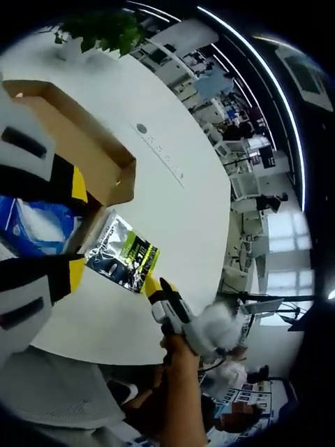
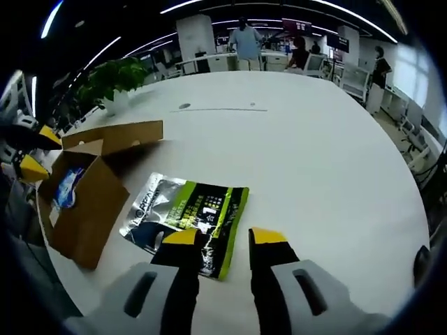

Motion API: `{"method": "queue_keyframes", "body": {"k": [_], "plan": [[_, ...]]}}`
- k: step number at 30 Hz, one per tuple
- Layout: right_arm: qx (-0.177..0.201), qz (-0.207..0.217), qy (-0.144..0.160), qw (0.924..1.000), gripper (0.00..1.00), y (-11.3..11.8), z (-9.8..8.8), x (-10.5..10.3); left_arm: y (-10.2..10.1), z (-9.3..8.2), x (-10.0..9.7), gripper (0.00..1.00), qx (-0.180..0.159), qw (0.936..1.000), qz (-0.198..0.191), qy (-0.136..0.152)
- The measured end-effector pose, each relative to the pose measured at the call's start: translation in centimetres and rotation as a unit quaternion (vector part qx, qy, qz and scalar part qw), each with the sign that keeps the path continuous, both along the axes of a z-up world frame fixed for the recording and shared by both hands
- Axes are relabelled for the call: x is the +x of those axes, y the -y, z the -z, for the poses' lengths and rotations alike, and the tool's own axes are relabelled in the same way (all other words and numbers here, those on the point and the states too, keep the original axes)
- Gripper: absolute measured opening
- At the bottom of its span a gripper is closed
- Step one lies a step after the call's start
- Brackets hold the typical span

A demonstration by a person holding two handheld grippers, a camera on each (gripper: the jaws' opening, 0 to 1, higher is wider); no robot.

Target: Operate the shoe box by opening the lid, removing the specified soft item, and placing it in the target area until the item is outside and the box remains undamaged.

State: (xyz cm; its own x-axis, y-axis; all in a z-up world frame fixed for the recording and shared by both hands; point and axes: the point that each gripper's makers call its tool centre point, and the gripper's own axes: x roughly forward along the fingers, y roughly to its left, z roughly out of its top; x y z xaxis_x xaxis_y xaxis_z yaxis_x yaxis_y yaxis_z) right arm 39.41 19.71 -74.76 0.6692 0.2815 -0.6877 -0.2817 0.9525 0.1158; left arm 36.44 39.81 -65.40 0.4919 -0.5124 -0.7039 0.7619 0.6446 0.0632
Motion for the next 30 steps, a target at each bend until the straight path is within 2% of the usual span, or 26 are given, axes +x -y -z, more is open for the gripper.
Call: {"method": "queue_keyframes", "body": {"k": [3, 17, 30], "plan": [[0.0, -0.008, 0.005, 1.0, 0.28, -0.5, -0.7, -0.4, -0.7, -0.3, -0.3, 0.28, -0.023, 0.9997, -0.012, -0.002], [0.01, -0.067, 0.022, 0.9975, 0.34, -4.3, -4.5, -1.5, -4.7, -0.7, -1.4, 0.32, -0.066, 0.9961, -0.059, 0.002], [0.036, -0.133, 0.026, 0.9901, 0.36, -10.0, -6.3, -3.5, -9.2, -1.0, -2.1, 0.38, -0.099, 0.9885, -0.115, 0.004]]}}
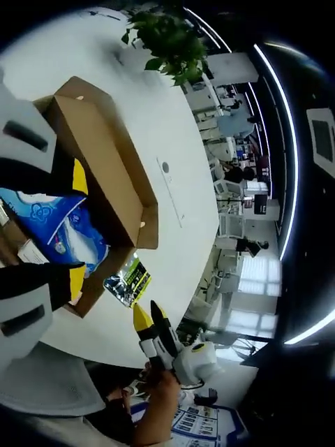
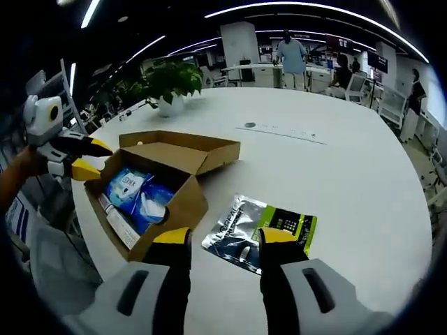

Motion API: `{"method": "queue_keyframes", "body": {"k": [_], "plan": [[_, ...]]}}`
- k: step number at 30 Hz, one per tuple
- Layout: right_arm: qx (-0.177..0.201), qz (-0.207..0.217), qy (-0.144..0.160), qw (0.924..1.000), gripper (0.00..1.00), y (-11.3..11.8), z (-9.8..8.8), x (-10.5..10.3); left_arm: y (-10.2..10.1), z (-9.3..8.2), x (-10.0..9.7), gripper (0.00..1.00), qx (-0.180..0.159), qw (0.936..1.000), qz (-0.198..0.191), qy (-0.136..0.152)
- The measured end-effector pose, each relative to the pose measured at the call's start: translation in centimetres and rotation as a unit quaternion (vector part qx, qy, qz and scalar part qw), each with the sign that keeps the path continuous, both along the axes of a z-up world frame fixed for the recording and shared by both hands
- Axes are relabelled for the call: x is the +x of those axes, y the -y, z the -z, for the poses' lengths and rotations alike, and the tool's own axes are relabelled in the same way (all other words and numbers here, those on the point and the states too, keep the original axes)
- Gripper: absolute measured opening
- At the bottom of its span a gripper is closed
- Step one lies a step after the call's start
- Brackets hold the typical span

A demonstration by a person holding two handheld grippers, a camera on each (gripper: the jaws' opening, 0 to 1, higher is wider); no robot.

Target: Operate the shoe box by opening the lid, removing the specified soft item, and placing it in the target area until the item is outside and the box remains undamaged.

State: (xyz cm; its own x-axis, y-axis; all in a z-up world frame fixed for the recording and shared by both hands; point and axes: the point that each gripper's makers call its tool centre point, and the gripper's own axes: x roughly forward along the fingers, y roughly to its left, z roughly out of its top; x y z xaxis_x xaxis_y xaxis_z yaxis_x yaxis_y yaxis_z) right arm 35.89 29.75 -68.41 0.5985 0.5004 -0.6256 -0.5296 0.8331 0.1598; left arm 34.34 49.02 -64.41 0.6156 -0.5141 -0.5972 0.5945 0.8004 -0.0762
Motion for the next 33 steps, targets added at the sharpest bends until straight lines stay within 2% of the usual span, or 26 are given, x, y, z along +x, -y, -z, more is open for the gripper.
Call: {"method": "queue_keyframes", "body": {"k": [10, 20, 33], "plan": [[0.013, -0.052, -0.003, 0.9986, 0.34, -4.8, 0.0, -1.0, -3.0, 0.6, -1.0, 0.45, -0.007, 0.9996, -0.026, 0.001], [0.022, -0.105, 0.001, 0.9942, 0.33, -9.1, 0.2, -1.5, -5.8, 1.4, -2.2, 0.5, 0.001, 0.9989, -0.047, -0.001], [0.024, -0.154, -0.004, 0.9878, 0.3, -14.2, 1.5, -0.8, -9.4, 1.7, -3.2, 0.61, -0.001, 0.9971, -0.076, 0.005]]}}
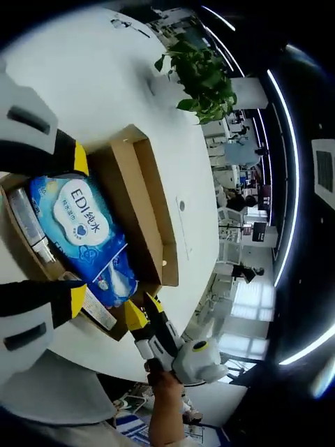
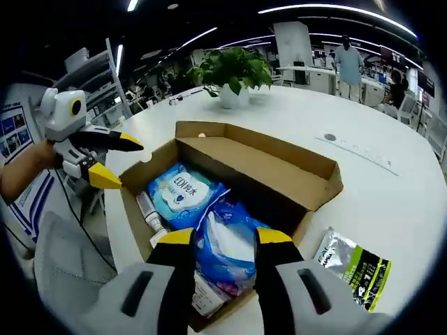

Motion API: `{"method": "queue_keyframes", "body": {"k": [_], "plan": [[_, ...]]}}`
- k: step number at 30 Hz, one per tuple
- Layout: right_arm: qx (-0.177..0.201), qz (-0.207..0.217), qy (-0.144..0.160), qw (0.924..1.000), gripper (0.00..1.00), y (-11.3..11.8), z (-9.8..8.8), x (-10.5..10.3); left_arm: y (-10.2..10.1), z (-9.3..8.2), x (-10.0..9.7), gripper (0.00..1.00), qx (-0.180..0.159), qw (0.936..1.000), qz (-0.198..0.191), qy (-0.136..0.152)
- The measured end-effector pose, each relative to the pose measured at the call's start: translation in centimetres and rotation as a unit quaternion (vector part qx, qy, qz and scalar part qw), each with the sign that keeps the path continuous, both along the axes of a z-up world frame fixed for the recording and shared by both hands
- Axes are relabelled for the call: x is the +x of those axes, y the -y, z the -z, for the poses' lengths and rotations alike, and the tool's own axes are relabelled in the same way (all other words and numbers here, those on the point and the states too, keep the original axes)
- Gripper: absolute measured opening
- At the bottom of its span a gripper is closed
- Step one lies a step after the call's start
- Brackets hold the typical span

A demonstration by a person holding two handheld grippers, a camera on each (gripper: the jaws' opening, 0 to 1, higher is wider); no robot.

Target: Operate the shoe box by opening the lid, removing the specified soft item, and placing it in the target area until the item is outside and the box remains undamaged.

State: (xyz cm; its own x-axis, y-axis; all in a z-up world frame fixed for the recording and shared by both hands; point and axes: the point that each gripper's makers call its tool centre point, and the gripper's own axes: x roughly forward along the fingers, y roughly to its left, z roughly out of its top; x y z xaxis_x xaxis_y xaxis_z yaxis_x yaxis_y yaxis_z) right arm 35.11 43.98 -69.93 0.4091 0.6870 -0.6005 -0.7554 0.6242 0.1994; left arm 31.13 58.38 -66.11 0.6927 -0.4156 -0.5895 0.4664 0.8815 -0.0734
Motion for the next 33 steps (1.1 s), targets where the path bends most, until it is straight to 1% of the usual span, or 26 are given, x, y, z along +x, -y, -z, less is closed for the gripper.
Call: {"method": "queue_keyframes", "body": {"k": [4, 8, 11, 16, 19, 21, 23, 25, 27, 28, 31, 33], "plan": [[0.003, -0.01, -0.011, 0.9999, 0.28, -1.6, 0.7, 0.3, -0.4, 0.0, -0.2, 0.63, -0.002, 1.0, -0.003, 0.003], [0.001, -0.016, -0.006, 0.9999, 0.26, -2.7, 1.1, 0.9, -0.5, 0.0, -0.4, 0.66, -0.002, 1.0, -0.007, 0.004], [0.003, -0.018, -0.018, 0.9997, 0.25, -3.8, 1.7, 1.3, -0.8, 0.0, -0.6, 0.68, -0.002, 0.9999, -0.012, 0.006], [-0.008, -0.03, -0.027, 0.9992, 0.22, -5.3, 2.8, 1.4, -1.1, -0.1, -1.0, 0.7, -0.003, 0.9999, -0.015, 0.008], [-0.014, -0.037, -0.026, 0.9989, 0.17, -6.2, 3.4, 1.6, -1.5, 0.0, -1.3, 0.71, -0.005, 0.9997, -0.022, 0.009], [-0.017, -0.038, -0.023, 0.9989, 0.15, -6.6, 3.7, 1.8, -1.6, 0.1, -1.4, 0.71, -0.007, 0.9996, -0.025, 0.01], [-0.025, -0.035, -0.029, 0.9986, 0.15, -6.8, 4.1, 2.1, -1.8, 0.3, -1.5, 0.71, -0.008, 0.9995, -0.029, 0.01], [-0.024, -0.03, -0.03, 0.9988, 0.12, -6.9, 4.2, 2.3, -1.9, 0.3, -1.6, 0.71, -0.008, 0.9994, -0.031, 0.01], [-0.02, -0.023, -0.028, 0.9991, 0.06, -6.9, 4.0, 2.7, -2.1, 0.4, -1.7, 0.71, -0.009, 0.9993, -0.035, 0.01], [-0.02, -0.021, -0.029, 0.9992, 0.05, -6.9, 4.0, 2.7, -2.1, 0.4, -1.7, 0.7, -0.01, 0.9992, -0.036, 0.01], [-0.016, -0.01, -0.046, 0.9988, 0.05, -7.1, 4.7, 2.9, -2.1, 0.3, -1.9, 0.7, -0.017, 0.999, -0.038, 0.015], [-0.014, -0.008, -0.047, 0.9987, 0.06, -7.3, 4.7, 3.0, -2.0, 0.1, -1.9, 0.7, -0.02, 0.9989, -0.038, 0.018]]}}
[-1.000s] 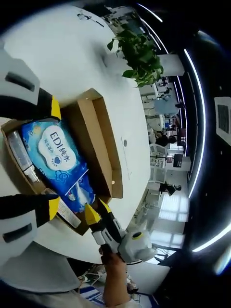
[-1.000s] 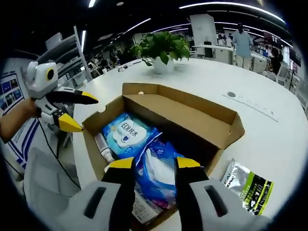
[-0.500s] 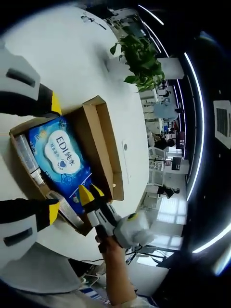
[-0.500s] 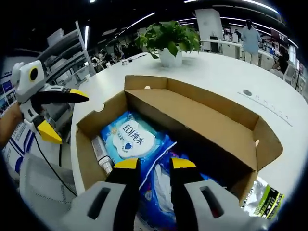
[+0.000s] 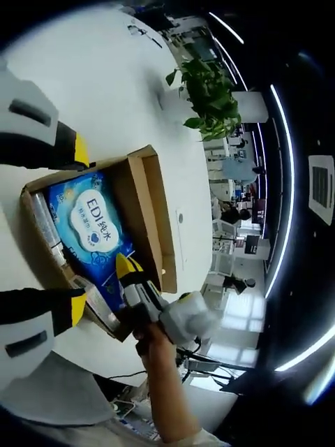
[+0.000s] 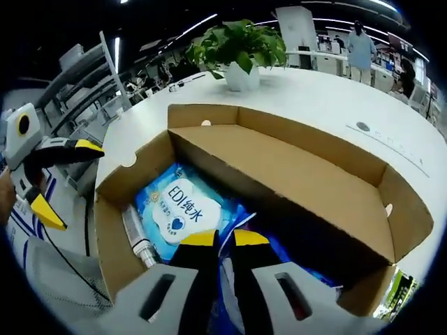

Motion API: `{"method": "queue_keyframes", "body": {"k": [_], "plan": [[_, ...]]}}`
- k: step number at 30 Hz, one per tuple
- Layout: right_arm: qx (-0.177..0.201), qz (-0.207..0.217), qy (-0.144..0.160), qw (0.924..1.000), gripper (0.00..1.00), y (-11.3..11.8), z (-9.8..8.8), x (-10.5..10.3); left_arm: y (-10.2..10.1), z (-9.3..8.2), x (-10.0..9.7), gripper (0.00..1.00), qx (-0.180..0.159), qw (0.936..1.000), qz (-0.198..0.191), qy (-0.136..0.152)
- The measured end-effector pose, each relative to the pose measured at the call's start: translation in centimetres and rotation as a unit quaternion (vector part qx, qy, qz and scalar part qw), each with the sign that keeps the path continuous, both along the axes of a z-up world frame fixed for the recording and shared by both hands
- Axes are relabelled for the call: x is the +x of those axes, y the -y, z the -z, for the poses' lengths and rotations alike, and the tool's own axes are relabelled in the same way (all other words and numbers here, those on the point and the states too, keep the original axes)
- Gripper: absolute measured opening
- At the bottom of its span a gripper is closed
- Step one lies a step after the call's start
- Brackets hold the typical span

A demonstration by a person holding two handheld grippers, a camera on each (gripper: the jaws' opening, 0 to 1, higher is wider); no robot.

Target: Operate the shoe box by opening the lid, removing the specified soft item, and placing it in the target area until the item is outside and the box remains undamaged.

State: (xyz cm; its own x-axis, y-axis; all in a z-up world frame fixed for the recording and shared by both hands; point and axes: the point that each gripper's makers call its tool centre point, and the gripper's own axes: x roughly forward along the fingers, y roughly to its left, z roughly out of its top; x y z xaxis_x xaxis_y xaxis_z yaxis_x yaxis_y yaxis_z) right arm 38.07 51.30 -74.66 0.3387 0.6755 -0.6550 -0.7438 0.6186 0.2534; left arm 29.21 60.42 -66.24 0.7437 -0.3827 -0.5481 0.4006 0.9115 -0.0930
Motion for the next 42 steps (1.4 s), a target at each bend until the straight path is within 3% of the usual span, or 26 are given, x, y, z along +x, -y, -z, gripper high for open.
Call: {"method": "queue_keyframes", "body": {"k": [7, 12, 17, 29, 37, 42], "plan": [[-0.001, -0.002, 0.002, 1.0, 0.0, -0.2, -0.5, -0.5, 0.0, 0.1, -0.1, 0.7, 0.004, 1.0, -0.001, -0.001], [0.032, 0.012, 0.015, 0.9993, 0.0, -0.1, -2.7, -0.6, 0.1, -0.1, 0.1, 0.69, 0.004, 1.0, -0.003, 0.001], [0.039, 0.018, 0.034, 0.9985, 0.0, 0.5, -4.0, -0.9, 0.4, 0.0, 0.5, 0.68, 0.007, 1.0, -0.001, -0.001], [0.048, 0.067, 0.042, 0.9957, 0.0, 5.7, -5.7, -1.2, 2.5, 0.2, 2.1, 0.57, 0.021, 0.9995, 0.022, -0.008], [0.052, 0.08, 0.05, 0.9942, 0.0, 7.7, -6.9, -1.7, 4.3, 0.3, 2.6, 0.55, 0.032, 0.998, 0.053, -0.014], [0.058, 0.098, 0.039, 0.9928, 0.0, 9.4, -7.3, -1.8, 5.0, 0.9, 2.8, 0.53, 0.034, 0.9969, 0.067, -0.023]]}}
